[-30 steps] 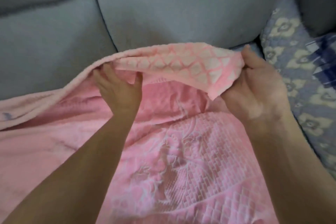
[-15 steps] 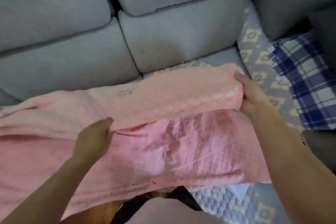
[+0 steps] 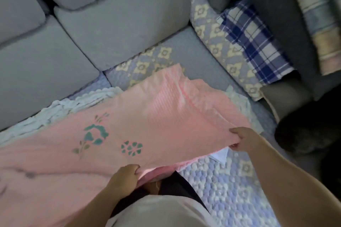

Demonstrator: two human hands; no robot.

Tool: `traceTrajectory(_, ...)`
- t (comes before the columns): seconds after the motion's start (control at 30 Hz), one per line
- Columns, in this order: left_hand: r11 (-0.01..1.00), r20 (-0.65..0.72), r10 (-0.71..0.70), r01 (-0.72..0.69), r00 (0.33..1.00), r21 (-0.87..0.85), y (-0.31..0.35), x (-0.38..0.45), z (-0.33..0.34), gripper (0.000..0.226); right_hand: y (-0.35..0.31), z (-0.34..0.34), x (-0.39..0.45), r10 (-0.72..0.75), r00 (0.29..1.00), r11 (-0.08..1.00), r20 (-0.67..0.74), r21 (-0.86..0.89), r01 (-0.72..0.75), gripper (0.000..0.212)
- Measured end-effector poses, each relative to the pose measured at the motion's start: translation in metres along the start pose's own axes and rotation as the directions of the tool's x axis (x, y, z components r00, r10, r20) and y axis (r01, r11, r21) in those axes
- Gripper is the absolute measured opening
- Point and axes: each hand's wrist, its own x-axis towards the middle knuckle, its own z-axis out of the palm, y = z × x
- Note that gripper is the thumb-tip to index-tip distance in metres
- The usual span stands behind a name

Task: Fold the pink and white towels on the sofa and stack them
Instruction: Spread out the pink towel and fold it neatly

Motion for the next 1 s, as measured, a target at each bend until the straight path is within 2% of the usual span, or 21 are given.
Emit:
traceTrajectory(0.07,0.999,-0.033,-0.031,0.032,0.999,0.033,0.005,0.008,-0.006,0.028,-0.012,-0.002,0.025,-0.088,0.995,0.995,-0.037,0.044,0.089,0.006)
traceTrajectory(0.1,0.998,-0.092,-0.036,0.041,0.995,0.047,0.01,0.011,-0.008,0.026,-0.021,-0.003,0.05,-0.162,0.986,0.985,-0.029,0.053,0.163,0.017)
traceTrajectory(0.13,0.998,-0.196,-0.032,0.04,0.98,0.04,0.014,0.013,-0.008,0.027,-0.034,-0.002,0.061,-0.227,0.974,0.974,-0.004,0.019,0.227,0.038)
traceTrajectory(0.17,1.0,-0.318,-0.013,0.016,0.948,0.008,0.022,0.012,-0.007,0.026,-0.046,0.003,0.06,-0.279,0.959,0.96,0.053,0.012,0.279,0.048)
traceTrajectory(0.2,0.999,-0.412,0.006,-0.021,0.911,-0.032,0.031,0.009,-0.006,0.024,-0.058,0.012,0.043,-0.374,0.919,0.927,0.125,0.075,0.367,0.038)
traceTrajectory(0.23,0.997,-0.45,0.02,-0.052,0.893,-0.06,0.042,0.004,-0.003,0.023,-0.067,0.023,0.004,-0.481,0.857,0.876,0.184,0.147,0.46,0.018)
traceTrajectory(0.27,0.995,-0.428,0.036,-0.072,0.903,-0.068,0.051,0.003,0.003,0.024,-0.074,0.027,-0.029,-0.571,0.792,0.82,0.214,0.195,0.539,0.01)
traceTrajectory(0.3,0.994,-0.362,0.066,-0.091,0.93,-0.052,0.058,0.003,0.013,0.028,-0.081,0.028,-0.046,-0.636,0.748,0.771,0.19,0.169,0.613,0.015)
traceTrajectory(0.37,0.991,-0.194,0.131,-0.13,0.972,0.02,0.064,0.013,0.04,0.035,-0.085,0.007,-0.023,-0.676,0.737,0.736,-0.019,0.033,0.676,0.019)
traceTrajectory(0.4,0.989,-0.135,0.148,-0.142,0.98,0.048,0.064,0.022,0.054,0.036,-0.081,-0.009,0.002,-0.656,0.743,0.752,-0.136,-0.03,0.658,0.015)
traceTrajectory(0.47,0.987,-0.058,0.146,-0.142,0.988,0.07,0.067,0.045,0.079,0.036,-0.066,-0.037,0.054,-0.508,0.809,0.859,-0.296,-0.109,0.5,0.014)
traceTrajectory(0.5,0.988,-0.022,0.141,-0.139,0.99,0.071,0.068,0.057,0.092,0.037,-0.054,-0.046,0.076,-0.453,0.824,0.892,-0.34,-0.165,0.421,0.019)
traceTrajectory(0.6,0.979,0.071,0.156,-0.164,0.985,0.123,0.065,0.09,0.134,0.038,-0.02,-0.06,0.137,-0.439,0.813,0.88,-0.382,-0.368,0.302,0.022)
traceTrajectory(0.63,0.976,0.102,0.155,-0.168,0.983,0.138,0.061,0.099,0.147,0.038,-0.01,-0.059,0.153,-0.44,0.807,0.88,-0.394,-0.367,0.301,0.034)
traceTrajectory(0.67,0.974,0.132,0.151,-0.17,0.98,0.147,0.058,0.107,0.159,0.038,-0.001,-0.058,0.169,-0.435,0.793,0.888,-0.425,-0.348,0.301,0.044)
traceTrajectory(0.7,0.976,0.155,0.14,-0.162,0.978,0.146,0.054,0.113,0.168,0.039,0.005,-0.052,0.177,-0.409,0.793,0.907,-0.451,-0.296,0.3,0.042)
traceTrajectory(0.77,0.98,0.182,0.12,-0.146,0.976,0.136,0.048,0.119,0.177,0.041,0.02,-0.04,0.189,-0.254,0.845,0.967,-0.471,-0.097,0.237,0.024)
traceTrajectory(0.8,0.98,0.189,0.119,-0.145,0.975,0.133,0.047,0.117,0.176,0.043,0.029,-0.033,0.19,-0.155,0.871,0.983,-0.467,0.012,0.182,0.026)
traceTrajectory(0.83,0.983,0.194,0.118,-0.142,0.974,0.114,0.046,0.114,0.173,0.043,0.037,-0.026,0.186,-0.066,0.912,0.988,-0.405,0.099,0.116,0.032)
traceTrajectory(0.9,0.991,0.217,0.095,-0.113,0.972,0.072,0.046,0.106,0.161,0.044,0.047,-0.019,0.179,-0.005,0.963,0.976,-0.269,0.208,0.063,0.042)
traceTrajectory(1.0,0.999,0.227,0.043,-0.043,0.973,-0.005,0.047,0.097,0.144,0.044,0.052,-0.005,0.165,0.103,0.989,0.942,-0.106,0.329,-0.063,0.034)
